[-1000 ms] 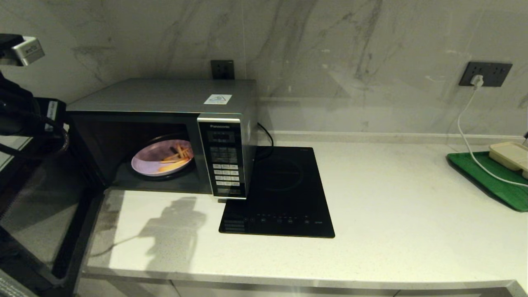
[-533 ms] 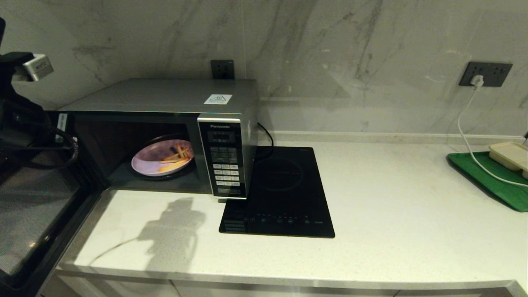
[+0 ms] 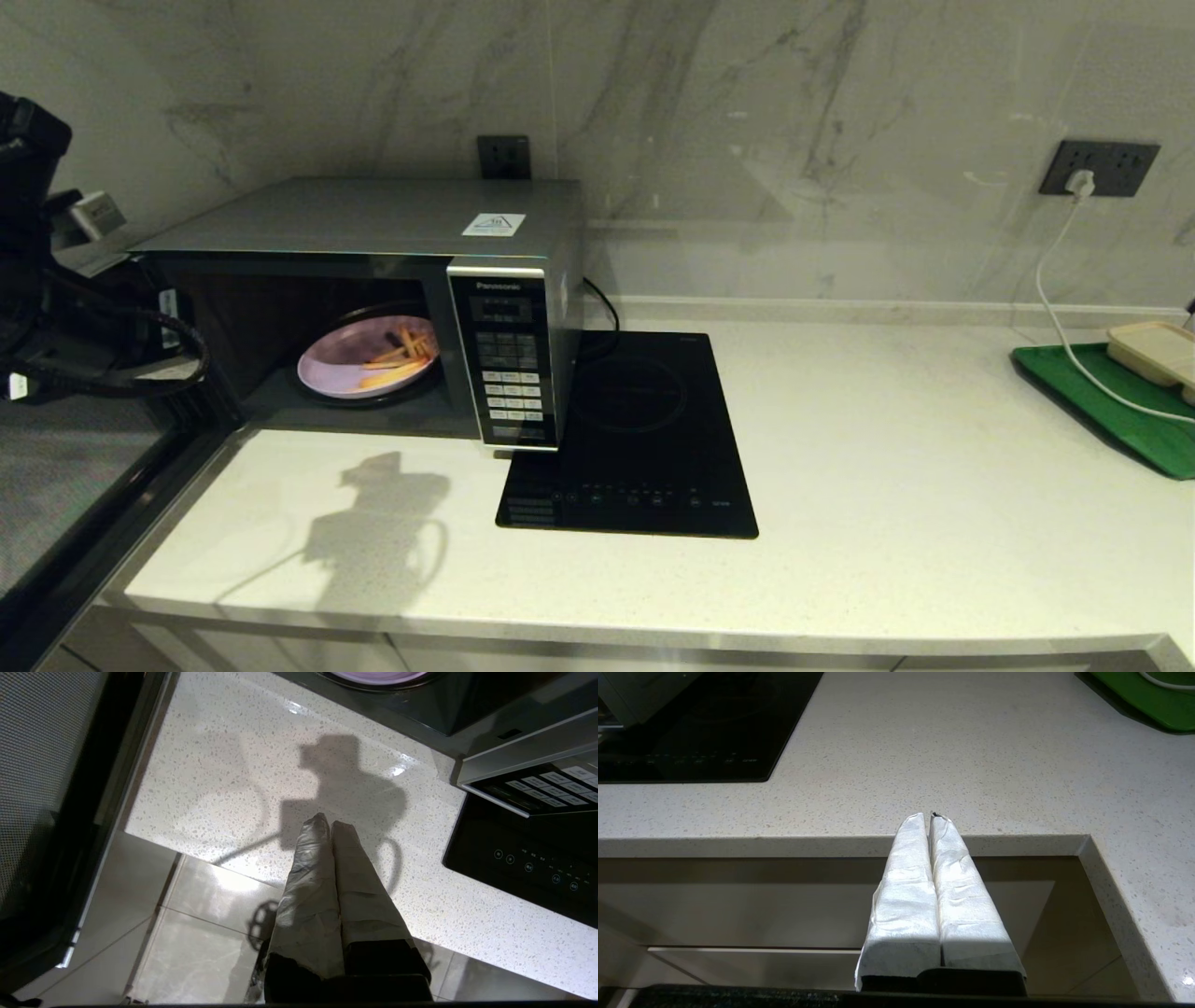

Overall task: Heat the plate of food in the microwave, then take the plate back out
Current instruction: Open the microwave oven

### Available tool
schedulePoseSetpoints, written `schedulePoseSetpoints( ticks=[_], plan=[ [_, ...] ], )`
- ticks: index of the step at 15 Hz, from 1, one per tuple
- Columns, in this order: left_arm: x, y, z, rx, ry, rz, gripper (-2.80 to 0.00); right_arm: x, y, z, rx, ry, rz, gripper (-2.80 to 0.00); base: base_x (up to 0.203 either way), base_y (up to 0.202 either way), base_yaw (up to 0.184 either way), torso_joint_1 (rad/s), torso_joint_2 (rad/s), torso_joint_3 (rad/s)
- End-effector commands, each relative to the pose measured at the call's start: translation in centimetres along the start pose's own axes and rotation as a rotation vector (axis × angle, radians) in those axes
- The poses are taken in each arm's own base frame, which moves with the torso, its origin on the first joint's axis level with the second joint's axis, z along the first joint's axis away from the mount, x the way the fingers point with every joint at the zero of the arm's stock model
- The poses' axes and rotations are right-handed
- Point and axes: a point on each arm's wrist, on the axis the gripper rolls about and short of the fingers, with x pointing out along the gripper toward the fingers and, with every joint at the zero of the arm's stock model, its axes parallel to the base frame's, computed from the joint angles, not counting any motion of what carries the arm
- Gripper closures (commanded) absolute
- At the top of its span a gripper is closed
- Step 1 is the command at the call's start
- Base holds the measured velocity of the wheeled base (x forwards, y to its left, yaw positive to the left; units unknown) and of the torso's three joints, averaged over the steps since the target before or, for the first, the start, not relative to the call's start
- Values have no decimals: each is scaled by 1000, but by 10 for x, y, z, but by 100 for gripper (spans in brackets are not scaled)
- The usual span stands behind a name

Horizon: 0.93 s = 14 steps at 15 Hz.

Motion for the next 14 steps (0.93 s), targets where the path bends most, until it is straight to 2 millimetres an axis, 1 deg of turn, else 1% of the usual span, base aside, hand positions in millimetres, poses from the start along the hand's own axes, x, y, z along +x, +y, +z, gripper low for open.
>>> schedulePoseSetpoints(
  ticks=[1,3,5,7,12,14],
  plan=[
    [9,0,-1,-21,40,-20,0,0,0,0,1,2,0,0,0,0,0,0,0,0],
    [12,-4,-2,-92,66,-68,0,0,0,0,1,2,0,0,0,0,0,0,0,0],
    [21,-6,-5,-226,101,-63,0,0,0,0,1,2,0,0,0,0,0,0,0,0],
    [24,-4,-13,-314,147,-69,0,0,0,0,1,2,0,0,0,0,0,0,0,0],
    [27,-3,-22,-315,175,-82,0,0,0,0,1,2,0,0,0,0,0,0,0,0],
    [27,-9,-30,-278,170,-109,0,0,0,0,1,2,0,0,0,0,0,0,0,0]
  ],
)
